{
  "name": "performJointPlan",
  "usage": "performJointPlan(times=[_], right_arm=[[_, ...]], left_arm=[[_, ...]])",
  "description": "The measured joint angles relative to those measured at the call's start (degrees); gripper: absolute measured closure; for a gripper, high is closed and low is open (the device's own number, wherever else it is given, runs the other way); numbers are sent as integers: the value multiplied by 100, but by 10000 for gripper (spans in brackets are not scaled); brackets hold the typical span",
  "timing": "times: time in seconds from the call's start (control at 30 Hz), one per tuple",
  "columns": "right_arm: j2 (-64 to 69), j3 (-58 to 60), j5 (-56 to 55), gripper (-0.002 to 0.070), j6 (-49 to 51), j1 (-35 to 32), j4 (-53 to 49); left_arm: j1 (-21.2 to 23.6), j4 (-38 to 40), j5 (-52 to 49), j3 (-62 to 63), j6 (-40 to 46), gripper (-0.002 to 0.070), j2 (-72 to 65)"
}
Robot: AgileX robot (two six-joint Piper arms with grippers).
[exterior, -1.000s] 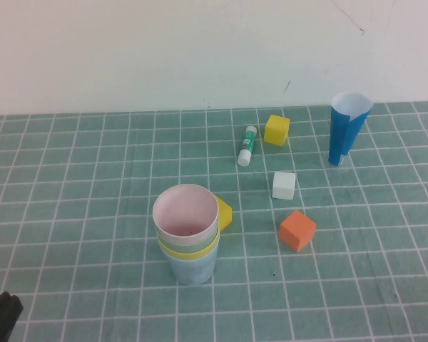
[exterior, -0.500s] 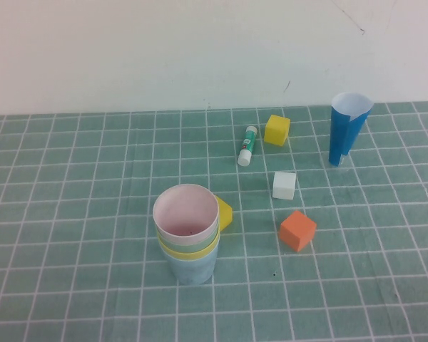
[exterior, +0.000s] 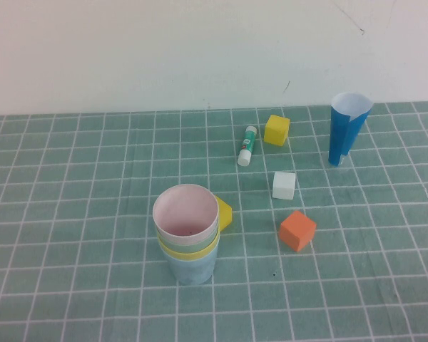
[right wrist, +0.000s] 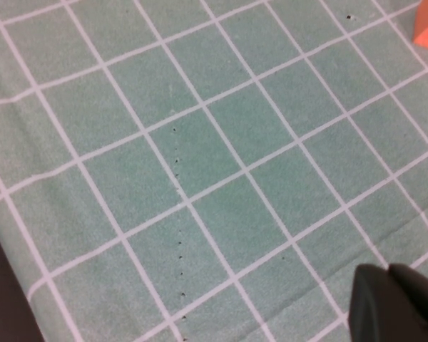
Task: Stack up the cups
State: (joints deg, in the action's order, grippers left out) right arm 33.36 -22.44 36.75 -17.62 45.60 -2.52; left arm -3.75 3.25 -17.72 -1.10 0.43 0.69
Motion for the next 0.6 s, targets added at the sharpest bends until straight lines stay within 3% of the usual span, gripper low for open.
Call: performJointPlan(times=[0.3,0.6], right_arm=[[0,0,10,678,0,0,0],[0,0,21,678,4,0,0]], left_arm=[[-327,-37,-9,0,-103,676,0],[-338,-60,-26,9,-231,676,0]])
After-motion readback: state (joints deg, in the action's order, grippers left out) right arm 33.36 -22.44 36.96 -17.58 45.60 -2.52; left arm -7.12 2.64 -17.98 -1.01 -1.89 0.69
